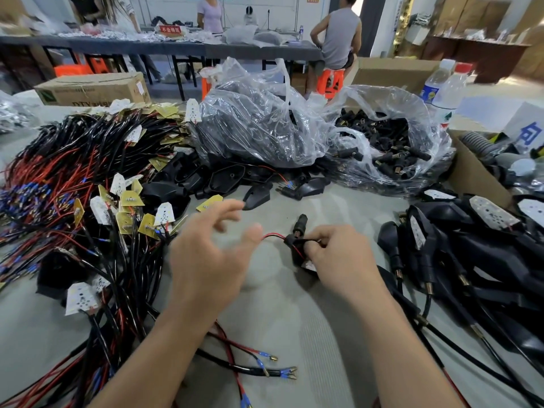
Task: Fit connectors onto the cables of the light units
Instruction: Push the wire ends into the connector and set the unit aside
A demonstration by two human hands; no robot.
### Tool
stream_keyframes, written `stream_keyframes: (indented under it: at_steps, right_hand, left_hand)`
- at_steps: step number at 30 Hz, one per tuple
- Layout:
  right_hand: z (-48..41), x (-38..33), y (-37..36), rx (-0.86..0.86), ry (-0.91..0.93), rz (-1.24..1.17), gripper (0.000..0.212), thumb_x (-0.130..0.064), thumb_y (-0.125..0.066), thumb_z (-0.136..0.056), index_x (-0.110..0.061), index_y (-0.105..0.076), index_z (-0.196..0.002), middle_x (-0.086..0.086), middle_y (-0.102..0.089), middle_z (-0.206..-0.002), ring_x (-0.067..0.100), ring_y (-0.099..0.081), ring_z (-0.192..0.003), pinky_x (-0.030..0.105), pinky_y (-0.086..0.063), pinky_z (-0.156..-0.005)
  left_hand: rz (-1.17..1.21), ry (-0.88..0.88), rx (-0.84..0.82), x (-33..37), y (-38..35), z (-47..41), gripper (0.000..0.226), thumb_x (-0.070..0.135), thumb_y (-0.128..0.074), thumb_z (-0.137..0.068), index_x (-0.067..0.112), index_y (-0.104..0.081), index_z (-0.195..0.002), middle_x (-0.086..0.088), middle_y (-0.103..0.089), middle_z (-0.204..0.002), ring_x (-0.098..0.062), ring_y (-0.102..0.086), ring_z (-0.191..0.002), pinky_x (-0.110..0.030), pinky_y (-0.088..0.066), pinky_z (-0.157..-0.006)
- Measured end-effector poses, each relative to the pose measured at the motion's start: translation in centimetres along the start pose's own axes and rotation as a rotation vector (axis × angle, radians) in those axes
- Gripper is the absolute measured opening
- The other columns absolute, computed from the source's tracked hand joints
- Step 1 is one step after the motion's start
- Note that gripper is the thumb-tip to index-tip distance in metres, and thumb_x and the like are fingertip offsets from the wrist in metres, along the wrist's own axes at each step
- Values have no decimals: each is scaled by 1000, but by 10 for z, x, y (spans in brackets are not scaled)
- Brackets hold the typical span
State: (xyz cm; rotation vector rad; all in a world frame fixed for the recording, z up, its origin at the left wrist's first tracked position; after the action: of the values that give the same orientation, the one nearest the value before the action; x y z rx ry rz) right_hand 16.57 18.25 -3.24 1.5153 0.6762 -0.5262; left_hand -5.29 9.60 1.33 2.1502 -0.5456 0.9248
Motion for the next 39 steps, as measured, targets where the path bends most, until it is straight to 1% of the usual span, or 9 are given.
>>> stream_keyframes:
  at_steps: [3,5,9,12,18,26,32,36,39]
  right_hand:
    - [1,8,4,-23,-54,49,20,-17,-64,-79,-31,-71,-66,-17,-64,-53,9,-61,-60,22,-38,-49]
    - [4,2,0,-55,-22,-8,26,-12,-63,-77,-36,-73,-75,-22,-62,-54,3,-58,-53,13,-36,-45]
    - [9,-24,-2,-123,119,-248,49,0,-61,-77,-42,-74,-98,-14,-67,-86,5,-64,-75,8,-46,-65]
    - [17,-27,-17,-290,129,-152,46,-3,-58,-77,-45,-75,-85,-18,-66,-66,0,-57,-57,9,-41,-52]
    - [16,-15,-24,-320,29,-115,30,-10,-62,-80,-34,-76,-71,-17,-67,-58,-1,-59,-47,9,-40,-47]
    - [25,-26,-30,-449,145,50,30,-19,-61,-74,-46,-75,-75,-22,-68,-61,-3,-61,-56,9,-42,-51]
    - [27,-26,-30,-507,149,-246,40,-44,-78,-59,-42,-78,-99,-13,-77,-91,12,-72,-81,31,-59,-82]
    - [19,-31,-26,-347,45,-568,15,-30,-72,-83,-21,-79,-92,6,-78,-83,18,-65,-61,29,-46,-57]
    - [29,-40,-45,-452,-47,-726,19,-22,-58,-100,-8,-71,-101,12,-78,-85,17,-64,-49,22,-39,-45]
  left_hand:
    - [-296,164,113,-30,22,-12,24,55,-53,-89,36,-67,-86,13,-60,-66,-16,-53,-66,-30,-33,-60]
    - [-534,275,43,-51,24,-20,23,53,-54,-91,37,-69,-99,13,-54,-66,-20,-47,-66,-29,-30,-59]
    - [-735,320,-142,-71,11,-24,51,63,-44,-91,38,-60,-131,-4,-70,-95,-30,-60,-84,-34,-36,-68]
    - [-776,205,-165,-62,-1,-21,51,60,-52,-91,37,-57,-136,-3,-73,-106,-32,-67,-96,-33,-35,-69]
    - [-491,127,-124,-56,-3,-21,71,13,-67,-79,36,-44,-142,4,-69,-88,-33,-64,-85,-38,-42,-73]
    - [-263,195,-162,-70,-9,-25,97,16,-81,-68,31,-33,-152,5,-65,-116,-23,-62,-95,-32,-42,-82]
    - [229,217,-97,-56,-7,-25,100,-3,-81,-67,42,-38,-146,15,-62,-111,-1,-67,-76,-28,-58,-78]
    - [590,223,-113,-43,-13,-26,70,-18,-80,-66,25,-57,-117,7,-63,-96,-6,-62,-72,-23,-57,-74]
    - [865,361,-245,-41,-35,-16,58,-15,-77,-57,18,-54,-99,6,-57,-83,-4,-56,-65,-23,-58,-74]
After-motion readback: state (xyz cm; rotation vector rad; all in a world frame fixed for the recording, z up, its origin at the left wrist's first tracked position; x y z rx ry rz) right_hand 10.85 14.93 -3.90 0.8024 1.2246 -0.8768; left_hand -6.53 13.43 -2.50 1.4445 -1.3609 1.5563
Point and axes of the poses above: each hand's wrist, its own z-axis away from the middle knuckle, its own y-axis out of the back of the hand, x = y × z, the point moved 10 cm from there along -z, towards the middle knuckle
